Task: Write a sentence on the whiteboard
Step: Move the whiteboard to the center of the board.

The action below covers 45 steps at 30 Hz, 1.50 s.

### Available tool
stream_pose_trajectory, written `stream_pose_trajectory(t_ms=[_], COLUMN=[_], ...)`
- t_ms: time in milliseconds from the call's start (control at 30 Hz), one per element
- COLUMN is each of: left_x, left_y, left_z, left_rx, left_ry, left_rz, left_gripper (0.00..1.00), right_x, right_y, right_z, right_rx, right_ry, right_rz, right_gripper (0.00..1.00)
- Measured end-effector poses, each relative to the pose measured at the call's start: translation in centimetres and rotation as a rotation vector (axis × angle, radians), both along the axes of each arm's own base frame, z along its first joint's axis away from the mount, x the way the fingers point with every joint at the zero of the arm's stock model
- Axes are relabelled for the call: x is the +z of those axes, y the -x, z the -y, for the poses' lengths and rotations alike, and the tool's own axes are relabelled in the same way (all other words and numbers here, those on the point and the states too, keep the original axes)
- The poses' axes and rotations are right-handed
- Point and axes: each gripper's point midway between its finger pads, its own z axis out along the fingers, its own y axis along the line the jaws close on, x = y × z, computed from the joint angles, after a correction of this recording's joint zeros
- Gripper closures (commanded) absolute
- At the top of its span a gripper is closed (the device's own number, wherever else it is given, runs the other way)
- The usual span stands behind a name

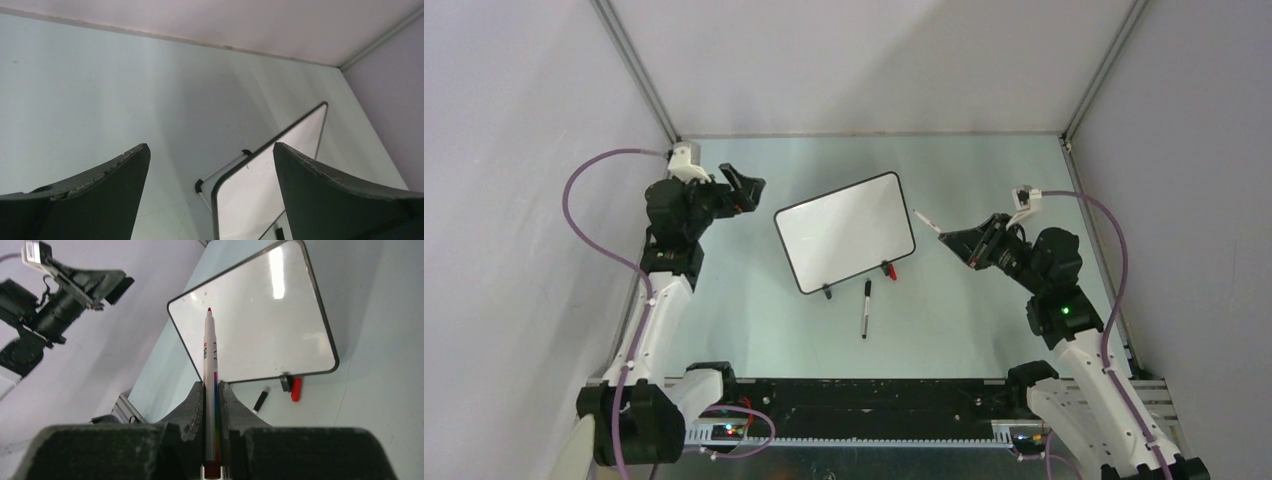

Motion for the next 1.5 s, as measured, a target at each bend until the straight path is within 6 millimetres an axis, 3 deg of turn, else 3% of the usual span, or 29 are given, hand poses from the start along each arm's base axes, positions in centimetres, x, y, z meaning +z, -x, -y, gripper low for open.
stream_pose_trajectory(t_ms=[133, 267, 400, 567, 800, 1067, 1267, 1500], left_x=[-0.4, -0.7, -3.7, -6.6, -6.2, -7.8, -6.8, -8.7], left_y=[0.0, -1.0, -2.3, -1.9, -0.5, 1.1, 0.9, 2.1], left_z=[1.2, 1.1, 0.9, 1.7, 3.3, 2.2, 2.2, 1.7], left_rx=[-0.074, -0.109, -0.156, -0.207, -0.197, -0.067, -0.002, 0.037], left_ry=[0.054, 0.137, 0.226, 0.256, 0.21, 0.247, 0.321, 0.335], left_rz=[0.037, 0.065, -0.03, -0.169, -0.185, -0.103, 0.003, 0.076], left_gripper=[0.02, 0.13, 0.16, 0.12, 0.1, 0.01, 0.01, 0.01], right_x=[2.1, 3.9, 4.6, 4.2, 3.7, 3.8, 4.1, 3.3], right_y=[-1.6, -3.0, -3.4, -3.5, -3.9, -4.0, -4.4, -5.4], right_z=[0.0, -0.5, -2.4, -4.4, -5.9, -5.9, -5.1, -4.5], right_rx=[-0.032, -0.041, 0.003, 0.058, 0.092, 0.09, 0.059, 0.032], right_ry=[-0.01, -0.021, -0.016, -0.017, -0.021, -0.013, 0.006, 0.018], right_rz=[0.009, 0.01, 0.0, -0.007, -0.011, 0.0, 0.033, 0.009], right_gripper=[1.0, 1.0, 1.0, 1.0, 1.0, 1.0, 1.0, 1.0])
